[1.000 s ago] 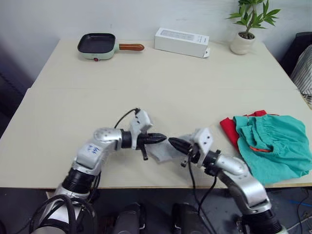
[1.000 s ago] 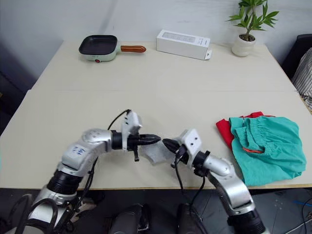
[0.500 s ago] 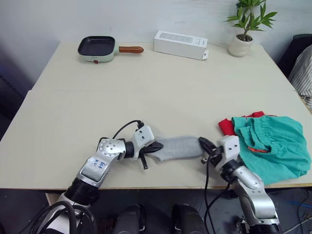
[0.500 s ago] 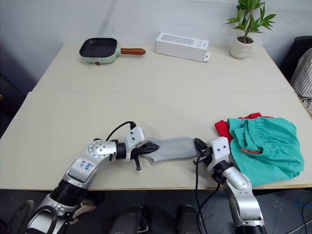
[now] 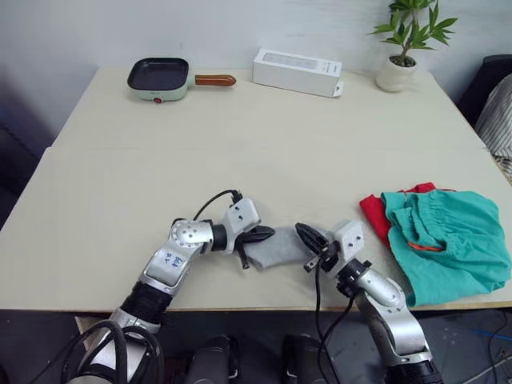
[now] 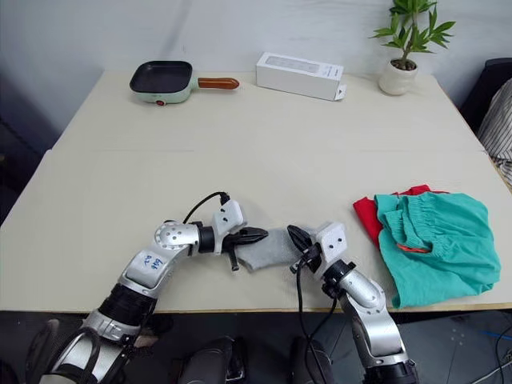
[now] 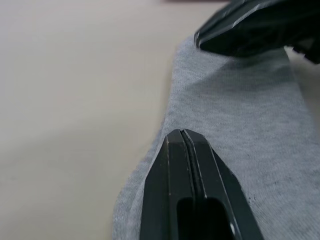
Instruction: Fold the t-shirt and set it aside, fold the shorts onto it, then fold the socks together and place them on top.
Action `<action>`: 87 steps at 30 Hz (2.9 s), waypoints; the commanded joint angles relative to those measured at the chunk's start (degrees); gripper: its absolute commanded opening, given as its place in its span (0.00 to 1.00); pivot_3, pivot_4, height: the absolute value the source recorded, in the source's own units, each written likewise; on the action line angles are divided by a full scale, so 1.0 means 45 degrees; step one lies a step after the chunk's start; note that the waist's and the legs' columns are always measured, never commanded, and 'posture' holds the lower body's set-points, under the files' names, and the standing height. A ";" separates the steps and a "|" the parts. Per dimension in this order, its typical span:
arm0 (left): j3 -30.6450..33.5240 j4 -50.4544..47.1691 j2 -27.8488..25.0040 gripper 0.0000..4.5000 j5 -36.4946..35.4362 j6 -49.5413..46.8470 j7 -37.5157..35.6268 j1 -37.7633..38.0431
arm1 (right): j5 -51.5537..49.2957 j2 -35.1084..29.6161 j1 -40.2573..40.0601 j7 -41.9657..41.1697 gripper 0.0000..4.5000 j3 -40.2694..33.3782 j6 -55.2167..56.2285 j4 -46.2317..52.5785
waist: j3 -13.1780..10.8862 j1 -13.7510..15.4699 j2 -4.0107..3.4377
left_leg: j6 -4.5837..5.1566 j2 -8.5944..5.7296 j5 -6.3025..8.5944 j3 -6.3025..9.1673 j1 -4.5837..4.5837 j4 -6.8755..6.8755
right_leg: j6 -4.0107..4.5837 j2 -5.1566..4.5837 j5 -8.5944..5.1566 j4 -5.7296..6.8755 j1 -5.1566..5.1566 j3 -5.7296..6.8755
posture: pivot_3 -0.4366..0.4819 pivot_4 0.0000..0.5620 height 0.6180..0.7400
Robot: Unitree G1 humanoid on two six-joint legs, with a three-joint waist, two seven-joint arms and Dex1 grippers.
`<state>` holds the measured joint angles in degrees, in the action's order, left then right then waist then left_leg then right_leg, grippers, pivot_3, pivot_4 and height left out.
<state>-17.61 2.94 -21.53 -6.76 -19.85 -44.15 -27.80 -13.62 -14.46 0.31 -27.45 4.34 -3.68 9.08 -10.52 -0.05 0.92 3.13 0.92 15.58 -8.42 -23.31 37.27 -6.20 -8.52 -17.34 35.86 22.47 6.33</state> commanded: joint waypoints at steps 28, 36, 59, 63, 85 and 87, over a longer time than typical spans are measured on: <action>0.0012 0.1916 0.1184 0.00 0.0173 0.2356 -0.1463 -0.0264 | -1.6017 -0.0451 -0.1288 0.8176 0.99 -0.2589 -1.0572 0.2971 | 0.0082 -0.0062 0.0020 | 0.0058 0.0045 0.0049 0.0003 0.0012 -0.0027 | 0.0010 0.0004 -0.0004 -0.0053 -0.0012 -0.0005 | 0.48 0.27 1.00; 0.0105 0.1824 0.0937 0.00 0.0311 0.2166 -0.1801 -0.0183 | -1.6736 0.0494 -0.0258 1.0001 0.77 -0.2624 -0.9915 0.2115 | 0.0109 -0.0073 -0.0017 | 0.0056 0.0056 0.0047 0.0003 0.0014 -0.0039 | 0.0025 0.0014 -0.0011 -0.0050 -0.0007 0.0000 | 0.48 0.27 1.00; 0.0348 0.1137 0.0977 0.00 0.0442 0.1899 -0.1066 -0.0002 | -1.3103 -0.1920 -0.0122 0.8329 0.01 -0.2493 -0.8845 0.5491 | 0.0097 -0.0016 -0.0041 | 0.0081 0.0031 0.0054 0.0000 -0.0045 -0.0039 | -0.0028 0.0001 0.0017 -0.0120 0.0015 0.0001 | 0.48 0.27 1.00; 0.0095 0.0956 0.0616 0.00 0.0766 0.1616 -0.1104 0.0218 | -1.1221 -0.2158 0.0997 0.7838 0.01 -0.0634 -0.9497 0.5450 | 0.0097 -0.0025 -0.0042 | 0.0057 0.0036 0.0042 0.0001 -0.0044 -0.0040 | -0.0023 0.0003 0.0014 -0.0114 0.0020 0.0006 | 0.48 0.27 1.00; 0.1638 -0.1722 -0.1922 0.00 -0.0967 -0.0476 -0.2584 0.0820 | -0.9461 -0.2284 0.2171 0.3763 0.55 0.0252 -1.1091 0.4581 | 0.0087 -0.0029 -0.0053 | 0.0017 0.0035 0.0059 0.0003 -0.0054 -0.0044 | -0.0021 -0.0006 0.0013 -0.0128 0.0028 0.0008 | 0.48 0.27 1.00; 0.1919 -0.1571 -0.2550 0.00 -0.1002 -0.0500 -0.2882 0.0849 | -0.9532 -0.2759 0.2139 0.2519 0.70 0.0062 -1.0885 0.4710 | 0.0086 -0.0026 -0.0054 | -0.0002 0.0035 0.0070 0.0003 -0.0056 -0.0045 | -0.0021 -0.0005 0.0014 -0.0134 0.0028 0.0010 | 0.48 0.27 1.00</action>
<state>-10.99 -2.40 -31.44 -10.20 -22.11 -55.83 -24.31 -55.75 -25.41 10.15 -12.07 6.15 -53.56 28.60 -10.13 -0.16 0.68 3.10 1.07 15.91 -8.41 -23.56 37.07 -6.30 -8.54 -17.28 35.25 22.60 6.37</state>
